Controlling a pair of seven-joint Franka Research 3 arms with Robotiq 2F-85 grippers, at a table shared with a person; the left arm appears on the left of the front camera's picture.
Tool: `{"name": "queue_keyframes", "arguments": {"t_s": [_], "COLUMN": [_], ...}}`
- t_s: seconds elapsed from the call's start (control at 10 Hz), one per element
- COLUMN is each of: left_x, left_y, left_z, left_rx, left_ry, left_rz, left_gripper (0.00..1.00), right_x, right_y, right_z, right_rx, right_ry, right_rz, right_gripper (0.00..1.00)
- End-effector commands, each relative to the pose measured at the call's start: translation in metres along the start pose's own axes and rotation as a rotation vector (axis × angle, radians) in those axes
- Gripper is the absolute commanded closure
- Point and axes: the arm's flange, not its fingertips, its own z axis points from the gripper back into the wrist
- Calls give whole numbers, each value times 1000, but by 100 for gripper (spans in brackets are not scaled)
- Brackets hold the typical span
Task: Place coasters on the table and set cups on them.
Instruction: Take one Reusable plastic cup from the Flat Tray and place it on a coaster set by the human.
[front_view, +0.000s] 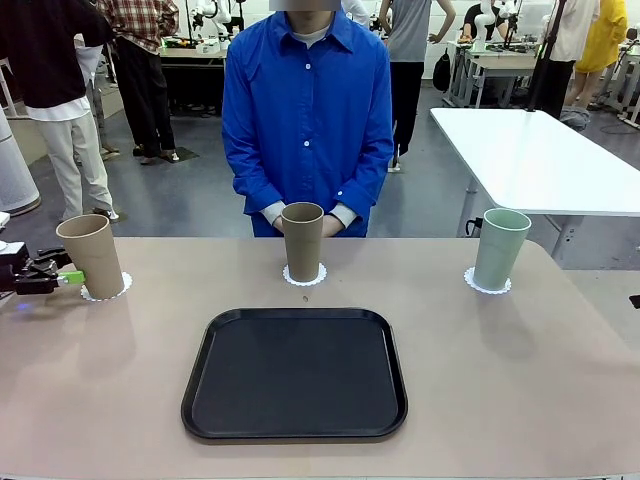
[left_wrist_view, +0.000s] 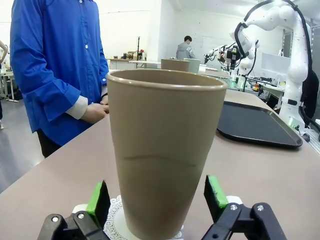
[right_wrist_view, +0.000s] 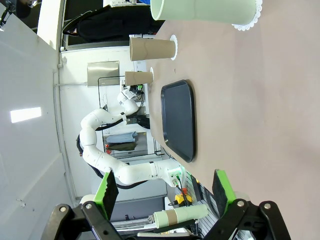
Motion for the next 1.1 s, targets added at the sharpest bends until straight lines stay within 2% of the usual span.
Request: {"name": "queue_keyframes", "arguments": {"t_s": [0.0, 0.7, 0.9, 1.0], "left_x": [4, -2, 5, 16], "left_y": [4, 7, 3, -8], "left_z": [7, 31, 54, 70], "left_rx": [-36, 13, 74, 155], "left_ry": [9, 63, 125, 222], "left_rz": [19, 52, 35, 60], "left_gripper": [0, 0, 0, 0], "right_x": [0, 0, 0, 0], "right_y": [1, 1, 1, 1], "right_z": [0, 0, 0, 0], "right_rx": [7, 7, 7, 7], "right_ry": [2, 2, 2, 2], "right_rz": [2, 2, 2, 2], "right_gripper": [0, 0, 0, 0]}}
